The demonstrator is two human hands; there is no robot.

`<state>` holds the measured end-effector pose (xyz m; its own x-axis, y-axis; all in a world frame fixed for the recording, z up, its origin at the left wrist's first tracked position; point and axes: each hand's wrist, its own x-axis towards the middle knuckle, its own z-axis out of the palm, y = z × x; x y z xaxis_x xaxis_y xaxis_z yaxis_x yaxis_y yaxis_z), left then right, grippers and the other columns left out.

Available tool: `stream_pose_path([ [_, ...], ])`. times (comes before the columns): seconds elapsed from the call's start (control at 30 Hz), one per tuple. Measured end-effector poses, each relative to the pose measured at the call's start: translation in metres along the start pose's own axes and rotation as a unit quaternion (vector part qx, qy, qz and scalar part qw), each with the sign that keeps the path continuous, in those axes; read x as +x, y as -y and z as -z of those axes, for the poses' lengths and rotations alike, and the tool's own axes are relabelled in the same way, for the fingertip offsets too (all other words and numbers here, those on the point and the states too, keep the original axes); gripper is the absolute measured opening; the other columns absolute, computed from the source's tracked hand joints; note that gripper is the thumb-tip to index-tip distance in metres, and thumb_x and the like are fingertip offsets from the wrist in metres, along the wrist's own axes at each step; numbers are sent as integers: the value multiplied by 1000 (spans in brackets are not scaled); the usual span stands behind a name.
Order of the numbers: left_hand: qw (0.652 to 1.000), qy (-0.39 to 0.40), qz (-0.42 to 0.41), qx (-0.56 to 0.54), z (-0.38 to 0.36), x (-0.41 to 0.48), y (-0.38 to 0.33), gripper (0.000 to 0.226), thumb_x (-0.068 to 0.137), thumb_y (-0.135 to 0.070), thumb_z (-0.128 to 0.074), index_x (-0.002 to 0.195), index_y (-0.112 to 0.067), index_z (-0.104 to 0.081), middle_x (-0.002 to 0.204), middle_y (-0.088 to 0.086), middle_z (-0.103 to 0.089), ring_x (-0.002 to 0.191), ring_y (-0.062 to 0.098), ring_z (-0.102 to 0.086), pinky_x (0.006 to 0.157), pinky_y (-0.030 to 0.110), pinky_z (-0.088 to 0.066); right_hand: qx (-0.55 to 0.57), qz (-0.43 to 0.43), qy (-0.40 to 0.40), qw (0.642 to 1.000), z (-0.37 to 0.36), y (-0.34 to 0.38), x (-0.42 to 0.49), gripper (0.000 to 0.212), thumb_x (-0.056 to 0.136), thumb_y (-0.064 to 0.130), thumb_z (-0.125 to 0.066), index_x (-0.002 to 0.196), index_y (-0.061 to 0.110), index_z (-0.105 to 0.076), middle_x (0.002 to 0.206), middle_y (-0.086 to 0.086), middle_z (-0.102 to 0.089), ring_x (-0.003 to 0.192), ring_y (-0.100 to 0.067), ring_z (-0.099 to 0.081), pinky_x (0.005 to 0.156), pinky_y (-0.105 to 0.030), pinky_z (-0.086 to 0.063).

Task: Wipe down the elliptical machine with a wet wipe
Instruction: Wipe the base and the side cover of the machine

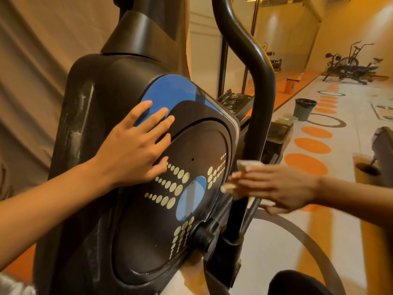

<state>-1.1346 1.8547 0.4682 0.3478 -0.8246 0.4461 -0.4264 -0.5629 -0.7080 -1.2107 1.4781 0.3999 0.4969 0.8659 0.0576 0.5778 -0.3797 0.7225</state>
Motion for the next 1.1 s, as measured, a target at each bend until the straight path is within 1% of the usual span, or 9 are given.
stream_pose_path([
  [0.1,1000,2,6,-2,0,1,-2,58,97,-47,-41,113,-2,-74,146,25,-56,143,41,-46,126,58,-13,-37,-108,-54,992,29,-48,5,63,103,46,-36,153,10,-30,163,-17,-32,156,-31,-21,128,-46,-11],
  [0.17,1000,2,8,0,-2,1,-2,59,97,-48,-41,114,-2,-74,147,25,-56,144,41,-46,126,58,-12,-25,-168,-61,984,31,-51,9,65,102,50,-34,152,9,-38,164,-16,-29,157,-30,-17,128,-50,-10],
  [0.3,1000,0,9,2,-2,-1,-2,59,97,-48,-42,115,-2,-74,147,25,-56,144,41,-45,126,58,-14,23,-102,2,994,-5,-2,9,70,102,57,-26,143,9,-58,157,-13,-41,155,-28,-21,129,-45,-6],
  [0.43,1000,2,5,3,-1,-2,-3,59,97,-47,-42,115,0,-73,148,26,-55,144,41,-44,126,57,-15,25,-106,11,994,-17,7,8,74,103,58,-21,135,7,-65,151,-13,-51,153,-26,-21,129,-42,0],
  [0.67,999,9,4,-45,-3,-23,-26,58,96,-44,-45,121,1,-70,153,30,-48,147,44,-40,126,56,-19,4,-114,-39,993,-20,12,10,70,98,55,-35,145,4,-47,155,-16,-42,153,-30,-23,129,-43,-3],
  [0.8,996,24,-31,-80,-16,-74,-61,57,93,-40,-49,124,3,-70,150,29,-51,144,43,-45,124,56,-26,29,-137,-25,990,-20,26,13,67,99,54,-36,144,5,-39,156,-16,-36,152,-33,-27,128,-45,-8],
  [0.9,994,62,-42,-78,-30,-102,-74,58,93,-40,-47,124,3,-71,149,29,-52,142,44,-47,123,55,-24,36,-149,1,988,-31,50,10,68,101,55,-32,146,5,-42,158,-14,-32,155,-30,-18,129,-43,-1],
  [0.97,994,70,-43,-66,-37,-110,-75,58,94,-39,-45,124,5,-70,148,30,-52,143,44,-46,125,54,-19,48,-118,50,991,-44,72,7,70,101,58,-34,147,6,-46,159,-13,-32,156,-28,-17,129,-42,0],
  [1.1,994,69,-50,-64,-42,-113,-75,60,96,-39,-42,126,6,-69,150,30,-51,145,44,-44,126,55,-19,51,69,114,990,-45,76,5,66,98,53,-46,150,13,-45,157,-11,-45,150,-27,-34,127,-42,-5],
])
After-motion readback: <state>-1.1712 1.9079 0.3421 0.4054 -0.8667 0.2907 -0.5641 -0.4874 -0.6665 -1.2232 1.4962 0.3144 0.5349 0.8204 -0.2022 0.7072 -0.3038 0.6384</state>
